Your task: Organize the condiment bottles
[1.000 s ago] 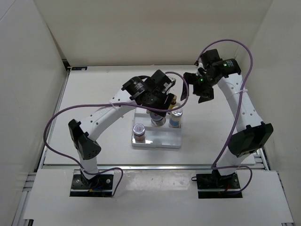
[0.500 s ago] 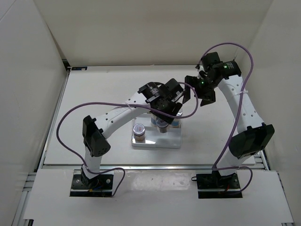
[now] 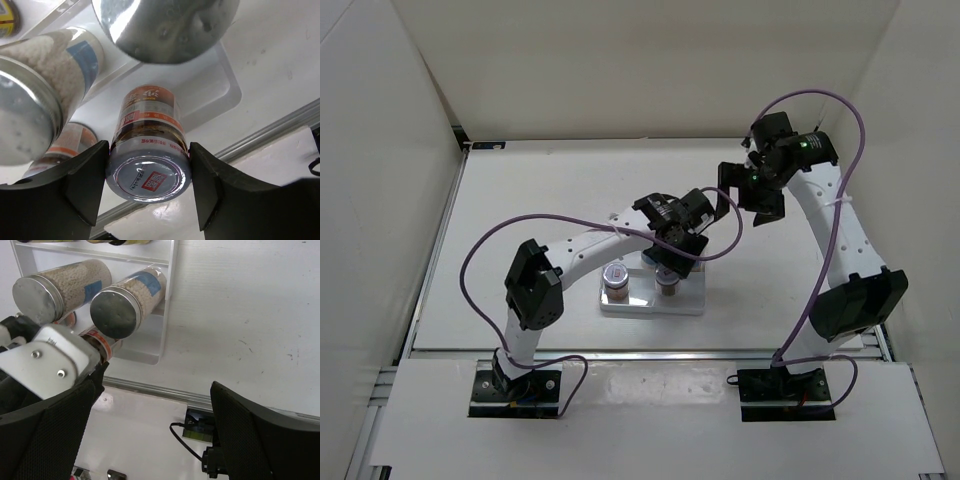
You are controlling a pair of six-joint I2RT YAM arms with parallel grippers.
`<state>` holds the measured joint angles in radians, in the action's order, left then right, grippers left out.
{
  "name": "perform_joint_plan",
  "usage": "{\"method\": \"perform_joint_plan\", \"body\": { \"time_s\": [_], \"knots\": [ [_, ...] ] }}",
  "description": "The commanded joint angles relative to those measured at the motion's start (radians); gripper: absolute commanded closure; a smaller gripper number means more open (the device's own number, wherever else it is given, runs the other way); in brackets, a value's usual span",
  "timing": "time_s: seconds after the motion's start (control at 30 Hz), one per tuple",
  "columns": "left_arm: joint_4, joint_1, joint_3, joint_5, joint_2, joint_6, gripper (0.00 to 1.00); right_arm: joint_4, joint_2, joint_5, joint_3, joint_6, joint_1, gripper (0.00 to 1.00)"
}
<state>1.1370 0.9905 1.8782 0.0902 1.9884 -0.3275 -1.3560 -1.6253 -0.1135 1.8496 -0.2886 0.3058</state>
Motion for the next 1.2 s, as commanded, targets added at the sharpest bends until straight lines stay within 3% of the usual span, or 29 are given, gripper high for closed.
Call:
{"method": "perform_joint_plan", "body": {
  "time_s": [0.0, 0.3, 0.6, 0.67, 0.7, 0.8, 0.83, 1.17],
  "knots": [
    [-0.039, 0.005, -0.01, 0.012, 0.018, -0.03, 0.89, -0.034, 0.076, 0.001, 0.045, -0.004, 0.01, 0.01],
    [-0.039, 0.005, -0.01, 0.002, 0.072, -0.06, 0.89, -0.114, 0.133, 0.303, 0.232, -0.044, 0.01, 0.01],
    [-0.039, 0.014, -0.013, -0.017, 0.09, -0.05, 0.87, -0.138, 0.151, 0.426, 0.243, -0.08, 0.01, 0.01],
    [-0.039, 0.014, -0.013, -0.017, 0.064, -0.038, 0.74, -0.138, 0.151, 0.446, 0.243, -0.09, 0.01, 0.01],
    [-0.039, 0.014, -0.013, -0.027, 0.055, -0.027, 0.48, -0.138, 0.151, 0.455, 0.255, -0.09, 0.01, 0.01],
    [-0.03, 0.014, -0.013, -0.027, 0.0, -0.002, 0.21, -0.138, 0.14, 0.482, 0.264, -0.1, 0.01, 0.01],
    [-0.029, 0.014, -0.013, -0.027, -0.043, 0.011, 0.0, -0.138, 0.14, 0.482, 0.264, -0.1, 0.01, 0.01],
    [-0.029, 0.014, 0.053, 0.012, -0.364, 0.143, 0.0, -0.103, 0.149, 0.503, 0.261, -0.118, 0.01, 0.01]
  ]
}}
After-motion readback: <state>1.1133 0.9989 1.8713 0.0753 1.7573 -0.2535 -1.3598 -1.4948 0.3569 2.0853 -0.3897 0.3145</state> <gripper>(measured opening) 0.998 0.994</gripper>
